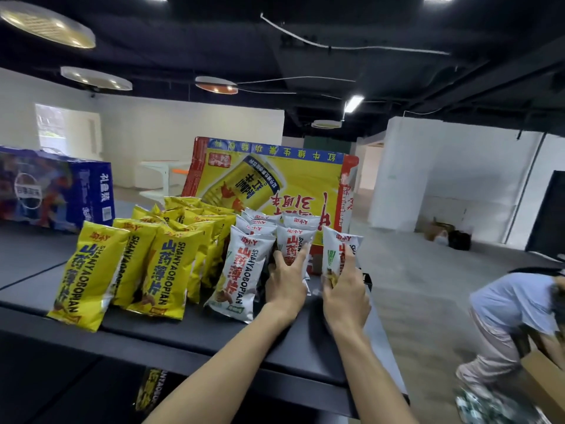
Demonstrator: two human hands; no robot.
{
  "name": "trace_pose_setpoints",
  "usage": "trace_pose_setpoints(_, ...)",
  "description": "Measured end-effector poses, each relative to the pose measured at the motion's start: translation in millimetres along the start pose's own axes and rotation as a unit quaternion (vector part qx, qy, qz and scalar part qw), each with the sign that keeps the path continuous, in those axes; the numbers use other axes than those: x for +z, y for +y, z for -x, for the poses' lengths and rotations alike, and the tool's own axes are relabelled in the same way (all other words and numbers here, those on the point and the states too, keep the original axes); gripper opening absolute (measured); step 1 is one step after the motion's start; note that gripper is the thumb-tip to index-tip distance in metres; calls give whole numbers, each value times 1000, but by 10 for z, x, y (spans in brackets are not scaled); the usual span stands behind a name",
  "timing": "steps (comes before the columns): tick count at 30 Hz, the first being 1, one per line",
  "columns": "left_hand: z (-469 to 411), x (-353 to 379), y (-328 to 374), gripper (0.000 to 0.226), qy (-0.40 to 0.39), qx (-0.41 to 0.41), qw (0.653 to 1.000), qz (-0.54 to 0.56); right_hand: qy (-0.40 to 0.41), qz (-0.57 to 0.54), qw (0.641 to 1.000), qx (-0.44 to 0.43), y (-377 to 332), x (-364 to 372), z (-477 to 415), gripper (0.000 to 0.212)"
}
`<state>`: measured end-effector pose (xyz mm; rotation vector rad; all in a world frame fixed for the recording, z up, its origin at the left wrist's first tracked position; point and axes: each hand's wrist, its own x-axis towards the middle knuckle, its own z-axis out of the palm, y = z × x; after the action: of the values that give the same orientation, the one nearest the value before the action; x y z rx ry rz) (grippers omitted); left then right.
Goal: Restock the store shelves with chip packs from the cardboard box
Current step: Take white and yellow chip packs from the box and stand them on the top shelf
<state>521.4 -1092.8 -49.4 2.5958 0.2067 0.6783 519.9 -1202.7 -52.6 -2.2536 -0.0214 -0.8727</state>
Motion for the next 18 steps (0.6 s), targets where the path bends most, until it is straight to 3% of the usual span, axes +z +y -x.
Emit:
trace_pose_setpoints(8,160,-87,-5,80,-52,27,998,10,6,22,1000,-5,1,-50,5,71)
trace_pose_setpoints(18,715,-771,-216,52,32,162,984,-64,28,21,996,-77,-441,-85,170,65)
